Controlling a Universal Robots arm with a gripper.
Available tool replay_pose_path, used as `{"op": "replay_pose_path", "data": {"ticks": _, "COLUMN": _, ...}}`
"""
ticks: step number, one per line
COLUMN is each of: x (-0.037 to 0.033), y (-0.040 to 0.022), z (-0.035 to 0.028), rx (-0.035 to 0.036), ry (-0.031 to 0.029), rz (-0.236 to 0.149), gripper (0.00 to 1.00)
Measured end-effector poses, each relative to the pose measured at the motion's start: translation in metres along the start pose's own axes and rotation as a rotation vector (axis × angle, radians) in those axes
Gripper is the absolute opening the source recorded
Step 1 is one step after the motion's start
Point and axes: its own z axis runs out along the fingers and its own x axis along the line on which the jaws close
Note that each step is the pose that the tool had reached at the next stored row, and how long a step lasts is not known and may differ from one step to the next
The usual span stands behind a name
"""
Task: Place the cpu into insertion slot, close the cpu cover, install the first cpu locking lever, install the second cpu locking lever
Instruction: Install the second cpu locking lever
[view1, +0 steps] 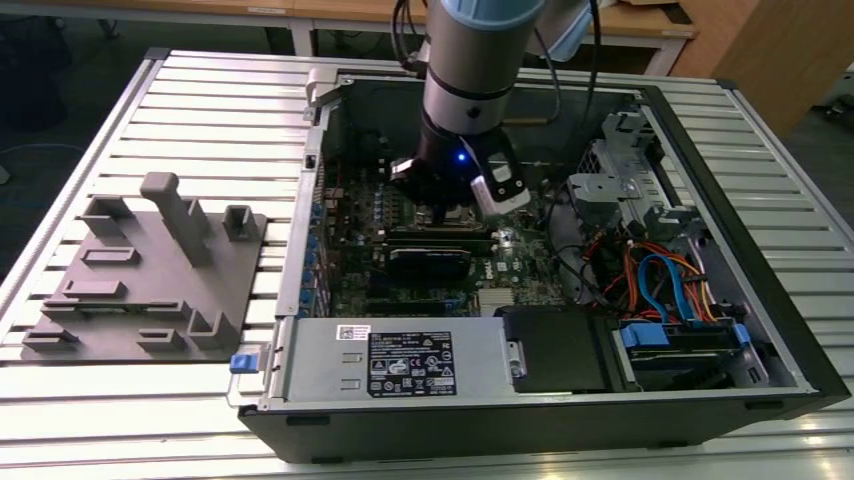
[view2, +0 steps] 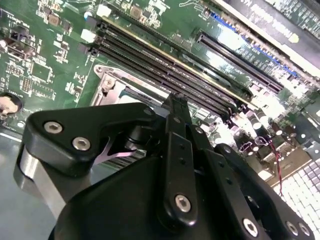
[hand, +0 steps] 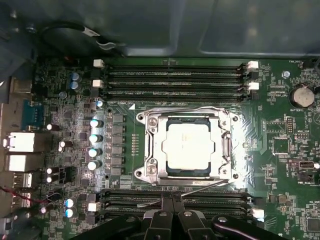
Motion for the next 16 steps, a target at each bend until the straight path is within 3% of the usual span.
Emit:
{"op": "replay_pose_path", "data": {"ticks": 4, "x": 0.0006, "y": -0.003, "z": 0.0007, "rx": -0.0256, "ry": 0.0001, "rz": -0.001, "gripper": 0.1}}
{"op": "replay_pose_path", "data": {"ticks": 5, "x": 0.0006, "y": -0.003, "z": 0.0008, "rx": -0.0285, "ry": 0.0001, "rz": -0.001, "gripper": 0.1}}
{"op": "replay_pose_path", "data": {"ticks": 16, "x": 0.0005, "y": -0.0031, "z": 0.0012, "rx": -0.0296, "ry": 0.0001, "rz": -0.001, "gripper": 0.1}}
